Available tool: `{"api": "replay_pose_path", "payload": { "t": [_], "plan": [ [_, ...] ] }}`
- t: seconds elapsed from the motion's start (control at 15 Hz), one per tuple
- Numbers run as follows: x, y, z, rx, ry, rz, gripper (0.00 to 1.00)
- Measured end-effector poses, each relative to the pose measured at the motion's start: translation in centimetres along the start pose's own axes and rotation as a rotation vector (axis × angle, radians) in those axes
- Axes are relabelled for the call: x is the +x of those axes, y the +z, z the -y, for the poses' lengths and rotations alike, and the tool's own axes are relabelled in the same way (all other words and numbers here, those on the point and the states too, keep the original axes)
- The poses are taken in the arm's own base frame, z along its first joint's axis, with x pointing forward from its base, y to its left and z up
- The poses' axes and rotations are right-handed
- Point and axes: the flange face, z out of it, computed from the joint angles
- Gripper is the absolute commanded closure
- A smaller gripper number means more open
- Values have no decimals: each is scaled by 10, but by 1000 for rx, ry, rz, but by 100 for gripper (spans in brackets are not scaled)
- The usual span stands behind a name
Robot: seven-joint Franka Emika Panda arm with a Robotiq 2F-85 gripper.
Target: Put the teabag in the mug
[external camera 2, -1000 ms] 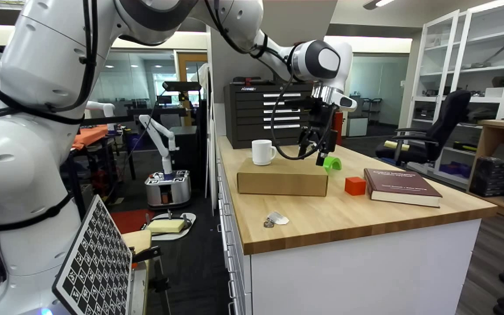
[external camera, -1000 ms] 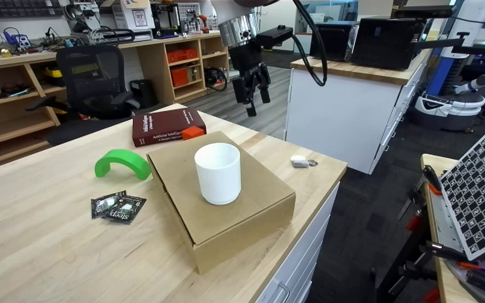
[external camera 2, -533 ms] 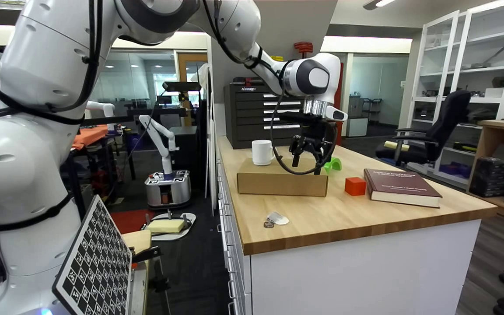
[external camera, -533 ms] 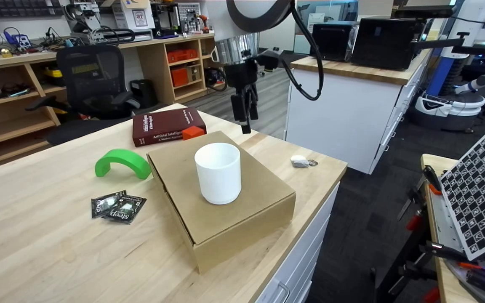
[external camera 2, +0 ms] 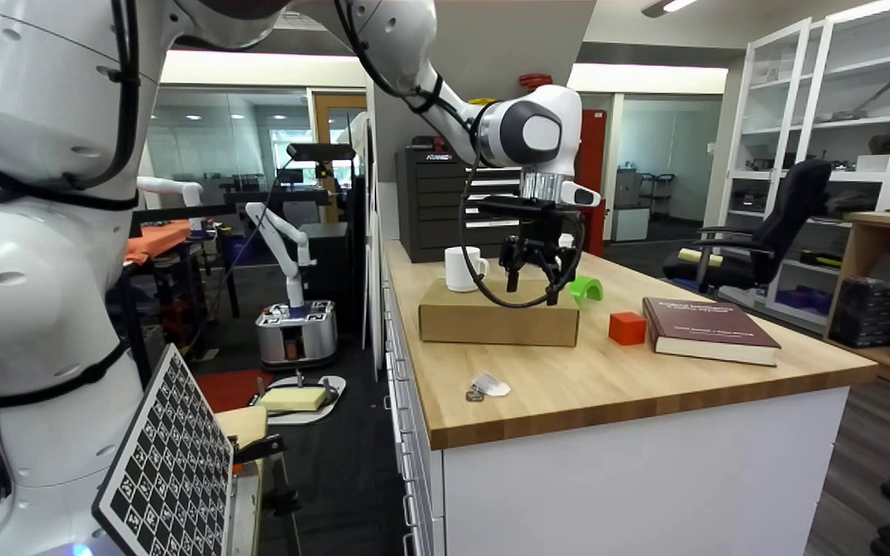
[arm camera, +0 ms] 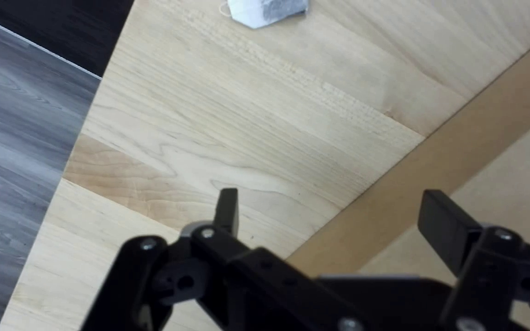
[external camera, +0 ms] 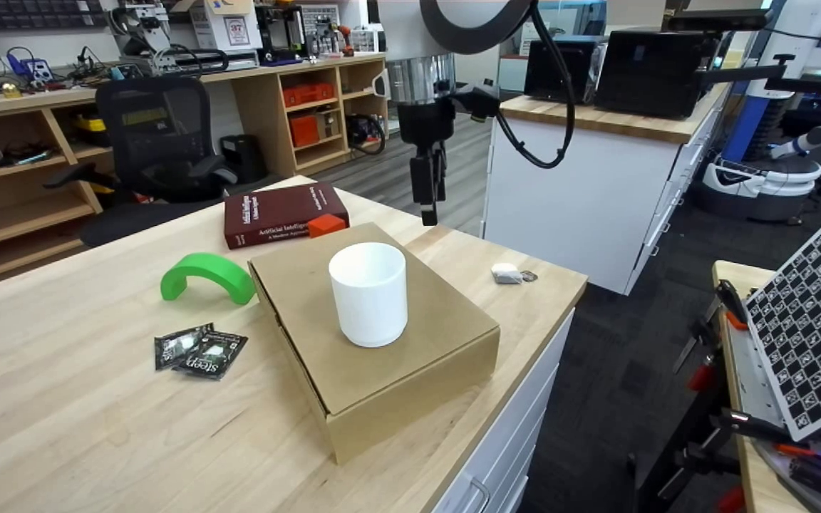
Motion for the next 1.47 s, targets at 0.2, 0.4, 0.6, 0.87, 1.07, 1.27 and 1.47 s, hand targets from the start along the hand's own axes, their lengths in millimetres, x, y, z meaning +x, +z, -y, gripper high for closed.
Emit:
{"api": "replay_pose_path", "payload": {
  "t": [0.2, 0.4, 0.6, 0.87, 1.07, 1.27, 1.47],
  "plan": [
    [4, 12, 0, 3, -1, 15, 0],
    [5, 15, 0, 4, -1, 19, 0],
    [5, 14, 0, 4, -2, 17, 0],
    [-9, -2, -5, -9, 14, 13, 0],
    [-37, -26, -22, -32, 64, 1, 0],
    [-67, -33, -44, -32, 117, 23, 0],
    [-97, -36, -55, -23, 148, 73, 0]
  ]
}}
